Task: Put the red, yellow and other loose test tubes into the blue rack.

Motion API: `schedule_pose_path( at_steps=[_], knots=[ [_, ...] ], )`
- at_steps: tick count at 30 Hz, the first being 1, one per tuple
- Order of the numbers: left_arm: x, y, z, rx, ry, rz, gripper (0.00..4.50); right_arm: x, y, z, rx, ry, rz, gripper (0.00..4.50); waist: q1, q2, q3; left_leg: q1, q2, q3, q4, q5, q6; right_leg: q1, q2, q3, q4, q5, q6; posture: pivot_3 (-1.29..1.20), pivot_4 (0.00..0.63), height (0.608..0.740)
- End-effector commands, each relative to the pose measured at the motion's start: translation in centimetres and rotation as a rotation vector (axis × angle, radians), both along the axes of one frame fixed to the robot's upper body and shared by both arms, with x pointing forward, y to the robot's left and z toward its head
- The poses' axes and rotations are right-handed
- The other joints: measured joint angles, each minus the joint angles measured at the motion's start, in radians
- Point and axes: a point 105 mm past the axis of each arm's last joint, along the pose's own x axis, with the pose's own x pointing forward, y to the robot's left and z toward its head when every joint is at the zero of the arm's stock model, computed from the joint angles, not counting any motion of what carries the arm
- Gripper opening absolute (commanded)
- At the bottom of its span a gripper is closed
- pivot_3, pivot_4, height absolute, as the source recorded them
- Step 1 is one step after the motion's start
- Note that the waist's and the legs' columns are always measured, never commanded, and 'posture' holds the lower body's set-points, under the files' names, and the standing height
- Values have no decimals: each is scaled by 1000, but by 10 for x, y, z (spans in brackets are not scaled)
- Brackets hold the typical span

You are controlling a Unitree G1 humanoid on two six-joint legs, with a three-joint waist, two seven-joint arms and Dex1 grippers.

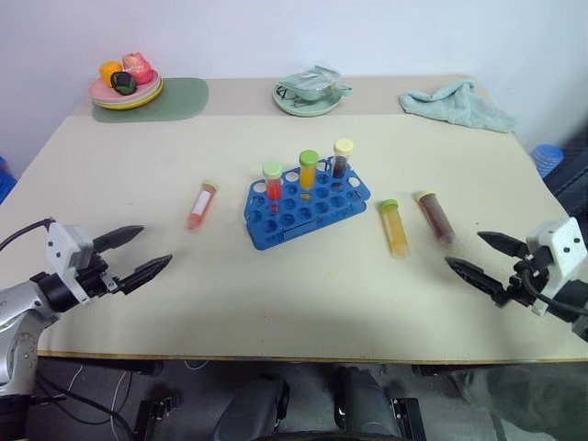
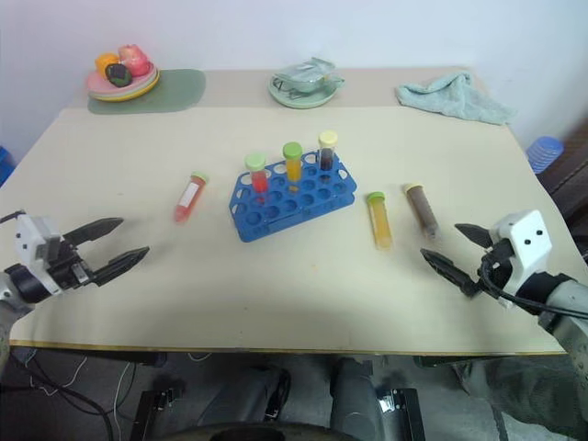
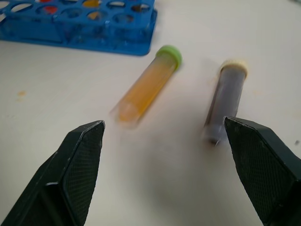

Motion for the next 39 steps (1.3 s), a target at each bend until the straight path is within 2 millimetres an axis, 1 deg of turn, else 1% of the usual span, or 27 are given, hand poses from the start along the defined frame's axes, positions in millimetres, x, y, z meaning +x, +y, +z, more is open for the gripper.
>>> schedule_pose_path(
  at_steps=[1, 6, 11, 13, 19, 22, 26, 31, 35, 39],
  knots=[
    [1, 8, 12, 38, -30, 11, 4339, -2, 7, 16, -8, -51, 18, 4143, -3, 0, 0, 0, 0, 0, 0, 0, 0, 0, 0, 0, 0, 0, 0, 0, 150, 740],
    [4, 5, 13, 4, -19, -5, 4339, 0, 15, 15, -13, -51, 31, 4143, -3, 0, 1, 0, 0, 0, -1, 0, 0, 0, 0, 0, -1, 0, 0, 0, 150, 740],
    [4, 0, 16, -5, -23, -22, 4339, 4, 29, 19, -4, -60, 42, 4143, -5, 0, 1, 0, 0, 1, -2, 1, -2, 0, 0, 0, -3, 0, 0, 0, 150, 740],
    [4, -4, 17, -11, -22, -36, 4339, 7, 29, 21, -14, -73, 30, 4143, -4, 0, 1, 0, 1, 1, -3, 1, -3, 0, 0, 0, -4, 0, 1, 0, 150, 740],
    [3, -25, 26, -53, -37, -123, 4339, 18, 26, 27, -29, -75, -14, 4143, -3, 0, 1, 1, 1, 1, -8, 3, -5, -1, -1, 0, -6, 1, 1, 0, 150, 740],
    [5, -39, 34, -77, -52, -176, 4339, 32, 22, 30, -29, -52, -62, 4143, -5, 0, 1, 1, 1, 1, -8, 3, -5, -2, -1, 0, -6, 1, 1, 0, 150, 740],
    [7, -70, 39, -49, -78, -302, 4339, 67, 7, 31, -123, 27, -180, 4143, -8, 0, 1, 1, 1, 4, -8, 3, -5, -2, -1, 2, -6, 1, 0, 0, 150, 740],
    [11, -98, 48, -53, -111, -388, 4339, 102, -7, 31, -103, 227, -245, 4143, -9, 0, 2, 1, 3, 6, -8, 3, -5, -3, 0, 2, -6, 2, -1, 0, 150, 740],
    [12, -112, 50, -33, -128, -436, 4339, 125, -14, 31, -79, 349, -271, 4143, -9, 0, 2, 0, 3, 7, -9, 3, -5, -4, 0, 2, -6, 2, -1, 0, 150, 740],
    [11, -119, 49, -37, -127, -451, 4339, 143, -17, 32, -17, 431, -291, 4143, -9, 0, 2, -2, 4, 8, -10, 2, -4, -6, 0, 2, -8, 2, -1, 0, 150, 740]
  ],
)
